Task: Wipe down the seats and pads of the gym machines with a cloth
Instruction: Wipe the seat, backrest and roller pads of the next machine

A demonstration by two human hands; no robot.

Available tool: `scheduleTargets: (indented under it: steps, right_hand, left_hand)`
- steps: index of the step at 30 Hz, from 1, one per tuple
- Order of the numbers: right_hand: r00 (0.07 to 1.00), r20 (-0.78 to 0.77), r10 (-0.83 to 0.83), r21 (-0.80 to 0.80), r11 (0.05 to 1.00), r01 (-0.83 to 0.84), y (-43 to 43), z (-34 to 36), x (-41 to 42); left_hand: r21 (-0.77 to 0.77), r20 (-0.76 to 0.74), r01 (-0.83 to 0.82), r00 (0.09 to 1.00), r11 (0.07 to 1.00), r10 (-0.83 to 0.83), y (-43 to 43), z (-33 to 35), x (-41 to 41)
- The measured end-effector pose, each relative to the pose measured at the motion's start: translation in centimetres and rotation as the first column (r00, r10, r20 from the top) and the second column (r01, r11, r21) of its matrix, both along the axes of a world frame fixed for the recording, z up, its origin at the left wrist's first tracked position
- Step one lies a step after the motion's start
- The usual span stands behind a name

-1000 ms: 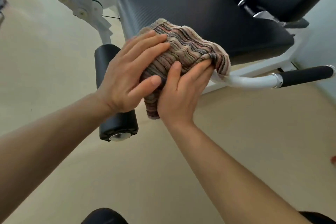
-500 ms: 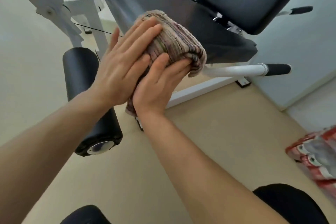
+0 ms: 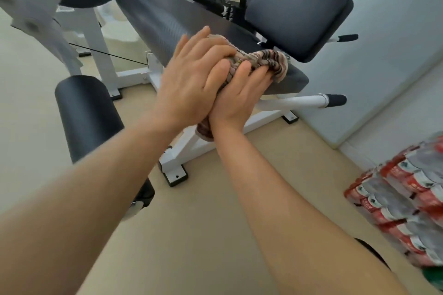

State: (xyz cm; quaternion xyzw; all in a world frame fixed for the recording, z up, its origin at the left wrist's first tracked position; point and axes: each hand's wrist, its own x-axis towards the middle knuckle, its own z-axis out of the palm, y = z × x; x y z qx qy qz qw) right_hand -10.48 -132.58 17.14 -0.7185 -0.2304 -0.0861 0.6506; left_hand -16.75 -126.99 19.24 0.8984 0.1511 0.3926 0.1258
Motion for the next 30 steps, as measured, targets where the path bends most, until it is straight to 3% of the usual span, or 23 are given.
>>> scheduleTargets:
  steps: [3, 6, 8, 11, 14, 16, 19, 21, 23, 25, 27, 30]
  right_hand:
    - [0.930, 0.355, 0.099, -0.157, 0.987, -0.045, -1.7, -1.5, -0.5]
    - [0.826, 0.515, 0.231, -0.316, 0.946, -0.067, -3.0, -0.7, 1.4]
    - [0.769, 0.575, 0.280, -0.376, 0.925, -0.056, -3.1, 0.8, 2.0]
    - [0.707, 0.588, 0.393, -0.497, 0.865, -0.067, -2.3, 3.6, 2.3]
    - [0.688, 0.426, 0.587, -0.694, 0.700, -0.168, -0.6, 6.2, 3.5]
    - [0.723, 0.340, 0.601, -0.729, 0.654, -0.202, 0.3, 7.1, 3.9]
    - [0.727, 0.463, 0.507, -0.577, 0.795, -0.187, 0.0, 5.5, 3.4]
    - [0.692, 0.604, 0.395, -0.411, 0.899, -0.154, -1.0, 3.0, 3.0]
    - [0.694, 0.653, 0.304, -0.328, 0.939, -0.103, -2.0, 0.4, 3.8]
    - [0.676, 0.671, 0.305, -0.390, 0.921, -0.029, -2.9, -1.3, 5.5]
    - [0.556, 0.722, 0.412, -0.505, 0.863, 0.018, -3.7, -1.4, 7.5]
    - [0.394, 0.726, 0.564, -0.610, 0.792, -0.010, -3.8, 0.3, 8.9]
  left_hand:
    - [-0.164, 0.178, -0.017, 0.983, 0.986, 0.047, -2.2, -4.5, -1.8]
    - [-0.346, 0.181, -0.045, 0.977, 0.937, 0.114, -3.7, -6.6, -1.6]
    - [-0.421, 0.273, -0.027, 0.950, 0.907, 0.155, -4.2, -6.5, -0.7]
    - [-0.608, 0.391, 0.008, 0.873, 0.794, 0.291, -4.5, -5.0, 0.9]
    - [-0.766, 0.418, 0.093, 0.823, 0.636, 0.383, -3.9, -2.9, 2.0]
    - [-0.787, 0.441, 0.135, 0.805, 0.602, 0.396, -3.3, -2.2, 2.2]
    - [-0.722, 0.469, 0.080, 0.787, 0.688, 0.401, -3.5, -2.6, 2.0]
    - [-0.548, 0.482, -0.028, 0.806, 0.836, 0.343, -4.2, -4.0, 1.8]
    - [-0.326, 0.449, -0.113, 0.856, 0.939, 0.258, -4.3, -6.0, 1.7]
    - [-0.106, 0.372, -0.171, 0.907, 0.980, 0.199, -3.3, -8.0, 1.1]
    - [0.027, 0.297, -0.188, 0.939, 0.982, 0.172, -2.4, -9.1, 0.5]
    - [-0.024, 0.320, -0.163, 0.933, 0.986, 0.162, -2.6, -8.9, 0.6]
